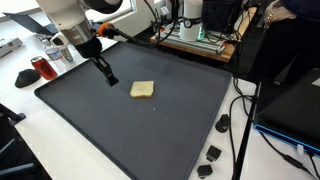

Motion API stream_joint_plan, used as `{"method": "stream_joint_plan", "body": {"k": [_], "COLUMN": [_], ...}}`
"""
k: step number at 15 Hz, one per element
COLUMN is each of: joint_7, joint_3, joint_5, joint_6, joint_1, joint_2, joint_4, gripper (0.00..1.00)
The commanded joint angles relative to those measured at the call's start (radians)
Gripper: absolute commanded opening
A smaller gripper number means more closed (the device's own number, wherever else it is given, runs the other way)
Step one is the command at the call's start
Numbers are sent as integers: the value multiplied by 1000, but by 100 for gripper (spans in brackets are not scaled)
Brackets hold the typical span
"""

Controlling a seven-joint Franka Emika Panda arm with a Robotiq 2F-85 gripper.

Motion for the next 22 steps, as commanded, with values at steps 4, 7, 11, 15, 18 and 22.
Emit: {"method": "stream_joint_plan", "body": {"k": [4,7,11,15,18,22], "joint_7": [-347,-459,-623,-749,-835,-920], "joint_3": [60,95,188,250,276,263], "joint_5": [114,180,349,505,645,858], "joint_6": [167,306,442,501,571,667], "joint_1": [-114,-156,-257,-328,-351,-312], "joint_2": [-64,-90,-123,-165,-225,-312], "joint_4": [-177,-287,-418,-521,-623,-741], "gripper": [5,5,5,5,5,5]}}
